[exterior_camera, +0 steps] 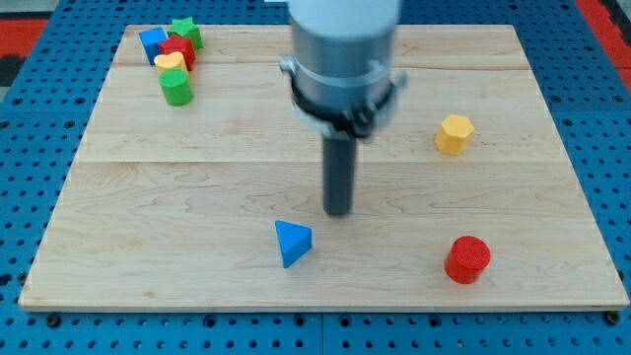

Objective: Move the blue cube to the right side of the green circle

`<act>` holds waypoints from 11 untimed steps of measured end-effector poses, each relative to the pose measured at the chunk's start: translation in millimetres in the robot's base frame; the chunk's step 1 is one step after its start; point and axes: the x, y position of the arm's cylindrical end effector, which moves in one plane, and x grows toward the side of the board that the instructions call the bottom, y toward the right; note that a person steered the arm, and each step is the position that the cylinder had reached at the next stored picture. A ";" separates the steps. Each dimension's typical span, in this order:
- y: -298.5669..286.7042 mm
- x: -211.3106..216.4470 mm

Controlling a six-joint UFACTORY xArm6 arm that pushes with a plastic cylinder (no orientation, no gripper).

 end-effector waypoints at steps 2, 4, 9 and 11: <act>-44.1 33.7; -148.1 -58.4; -116.1 -146.3; -91.6 -177.5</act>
